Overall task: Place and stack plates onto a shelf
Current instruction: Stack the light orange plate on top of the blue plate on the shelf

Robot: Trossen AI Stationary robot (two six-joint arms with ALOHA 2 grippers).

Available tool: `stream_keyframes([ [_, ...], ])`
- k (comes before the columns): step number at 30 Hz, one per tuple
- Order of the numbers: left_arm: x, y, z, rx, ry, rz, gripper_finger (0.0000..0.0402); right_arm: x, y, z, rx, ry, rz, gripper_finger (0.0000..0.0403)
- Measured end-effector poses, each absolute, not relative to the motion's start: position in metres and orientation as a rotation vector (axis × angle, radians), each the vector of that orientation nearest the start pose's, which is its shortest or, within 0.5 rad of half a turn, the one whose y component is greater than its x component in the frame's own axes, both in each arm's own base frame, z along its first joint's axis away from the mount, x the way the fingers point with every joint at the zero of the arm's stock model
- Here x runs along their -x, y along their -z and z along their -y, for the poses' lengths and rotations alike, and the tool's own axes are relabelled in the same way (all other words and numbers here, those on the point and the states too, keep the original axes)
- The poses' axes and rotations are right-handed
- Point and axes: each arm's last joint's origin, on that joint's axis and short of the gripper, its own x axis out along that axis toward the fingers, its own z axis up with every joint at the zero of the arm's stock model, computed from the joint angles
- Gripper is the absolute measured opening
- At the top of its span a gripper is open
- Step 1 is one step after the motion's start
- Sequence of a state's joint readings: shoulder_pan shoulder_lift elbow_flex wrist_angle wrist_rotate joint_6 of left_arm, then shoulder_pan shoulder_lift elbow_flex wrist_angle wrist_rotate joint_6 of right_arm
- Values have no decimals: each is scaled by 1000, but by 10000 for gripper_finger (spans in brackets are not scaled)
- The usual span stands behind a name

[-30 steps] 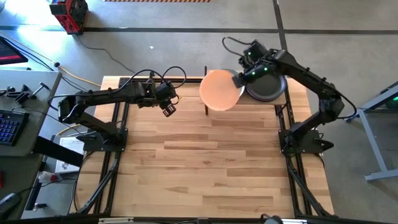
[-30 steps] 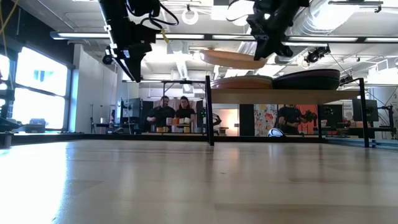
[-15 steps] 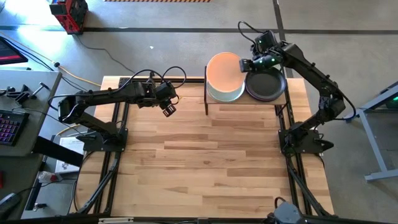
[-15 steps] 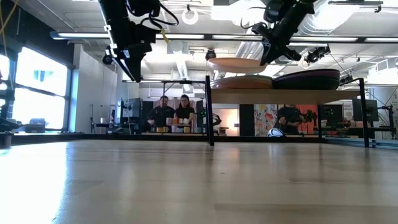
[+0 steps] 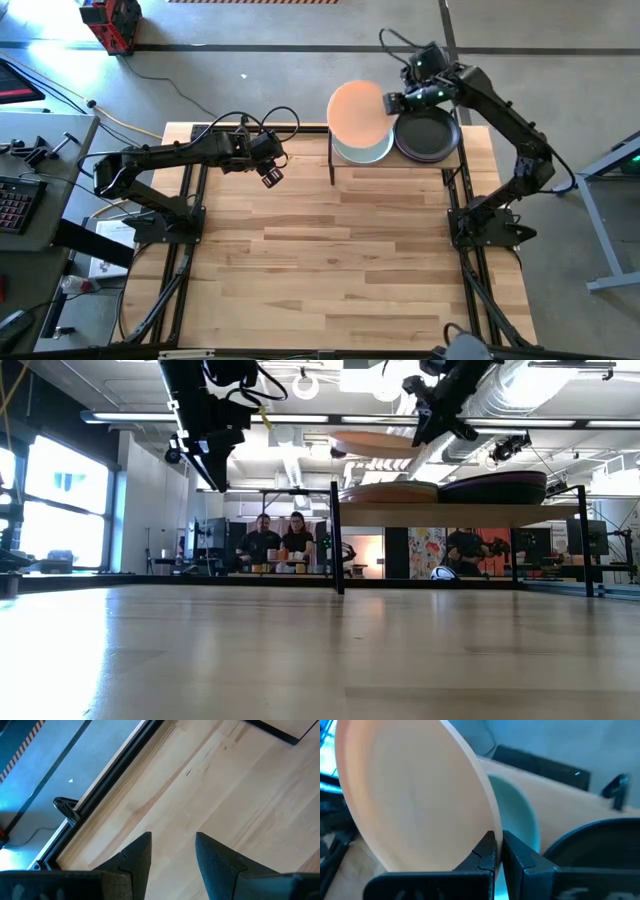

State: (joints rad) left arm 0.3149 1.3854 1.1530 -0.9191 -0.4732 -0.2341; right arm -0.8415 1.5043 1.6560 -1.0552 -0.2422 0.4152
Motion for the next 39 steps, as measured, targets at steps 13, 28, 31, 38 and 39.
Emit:
stream_keyframes([
  [13, -245, -280, -94, 104, -831, -1081, 142, -198, -390, 231, -919, 783, -838, 0],
  [28, -245, -280, -94, 106, -832, -1080, 142, -217, -358, 245, -964, 764, -995, 0],
  [31, -245, -280, -94, 119, -841, -1074, 142, -222, -354, 245, -961, 752, -1013, 0],
  [38, -245, -280, -94, 132, -849, -1068, 142, -229, -348, 246, -949, 733, -1041, 0],
  [39, -245, -280, -94, 132, -849, -1068, 142, -229, -348, 246, -949, 733, -1041, 0],
])
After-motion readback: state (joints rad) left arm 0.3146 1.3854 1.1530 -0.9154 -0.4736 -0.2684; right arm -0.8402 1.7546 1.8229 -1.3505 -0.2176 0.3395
